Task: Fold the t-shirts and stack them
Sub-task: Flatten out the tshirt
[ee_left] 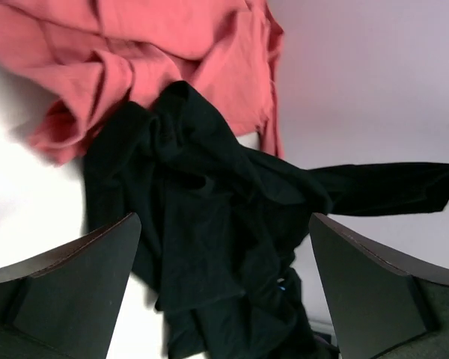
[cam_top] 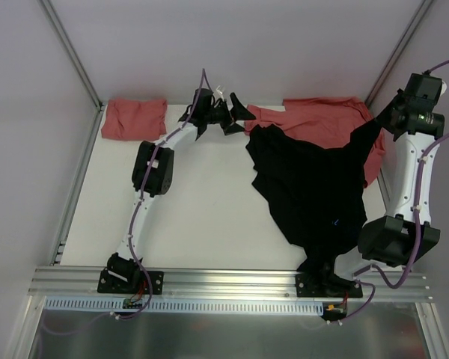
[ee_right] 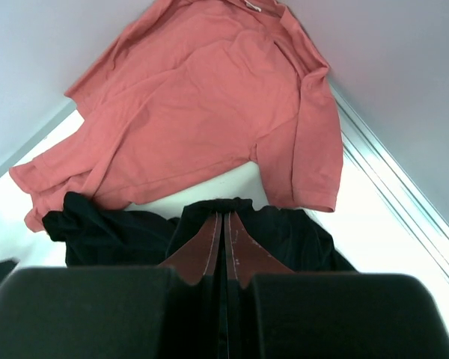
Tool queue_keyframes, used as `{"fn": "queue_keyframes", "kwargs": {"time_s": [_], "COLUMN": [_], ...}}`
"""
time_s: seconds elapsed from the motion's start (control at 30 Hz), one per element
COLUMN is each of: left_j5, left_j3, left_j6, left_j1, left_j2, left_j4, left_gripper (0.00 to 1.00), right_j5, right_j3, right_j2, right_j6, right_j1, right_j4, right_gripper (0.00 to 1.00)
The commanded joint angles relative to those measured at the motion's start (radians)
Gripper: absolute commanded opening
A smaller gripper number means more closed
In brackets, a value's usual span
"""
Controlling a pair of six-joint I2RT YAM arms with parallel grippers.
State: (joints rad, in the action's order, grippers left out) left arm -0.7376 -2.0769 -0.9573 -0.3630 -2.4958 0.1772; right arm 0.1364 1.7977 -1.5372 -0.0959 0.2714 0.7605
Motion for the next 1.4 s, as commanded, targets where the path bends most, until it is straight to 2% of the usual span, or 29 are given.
{"fn": "queue_keyframes", "kwargs": {"time_s": [0.0, 0.23, 0.33, 0.57, 0.87, 1.0, 1.03, 1.17, 1.3, 1.37], "left_j5": [-0.167, -0.141, -0.131, -0.051, 0.176, 0.213, 0.224, 0.239, 0.241, 0.239], "left_j3": [-0.159, -0.091, -0.089, -0.124, -0.113, -0.138, -0.135, -0.135, -0.135, -0.134], "left_j6": [-0.139, -0.141, -0.159, -0.159, 0.02, 0.075, 0.1, 0.12, 0.117, 0.117], "left_j1": [-0.053, -0.088, -0.1, -0.12, -0.14, -0.145, -0.145, -0.145, -0.145, -0.143], "left_j2": [-0.107, -0.147, -0.163, -0.192, -0.163, -0.167, -0.164, -0.156, -0.16, -0.158], "left_j4": [0.084, 0.125, 0.139, 0.146, 0.073, 0.062, 0.061, 0.051, 0.051, 0.048], "left_gripper": [0.99, 0.99, 0.99, 0.99, 0.99, 0.99, 0.99, 0.99, 0.99, 0.99], "right_j5": [0.008, -0.113, -0.106, -0.106, -0.126, -0.216, -0.278, -0.368, -0.423, -0.503], "right_j3": [-0.023, -0.107, -0.15, -0.075, -0.084, -0.115, -0.129, -0.24, -0.268, -0.259], "right_j2": [0.049, 0.141, 0.224, 0.288, 0.33, 0.336, 0.339, 0.41, 0.482, 0.5], "right_j6": [-0.014, -0.114, -0.116, -0.07, -0.062, -0.118, -0.139, -0.212, -0.188, -0.147], "right_j1": [0.009, 0.005, -0.003, -0.004, -0.005, -0.003, -0.004, -0.04, -0.067, -0.067], "right_j4": [-0.027, -0.02, -0.012, 0.085, 0.118, 0.125, 0.128, 0.141, 0.247, 0.299], "right_gripper": [0.0, 0.01, 0.01, 0.01, 0.01, 0.0, 0.0, 0.0, 0.01, 0.0]}}
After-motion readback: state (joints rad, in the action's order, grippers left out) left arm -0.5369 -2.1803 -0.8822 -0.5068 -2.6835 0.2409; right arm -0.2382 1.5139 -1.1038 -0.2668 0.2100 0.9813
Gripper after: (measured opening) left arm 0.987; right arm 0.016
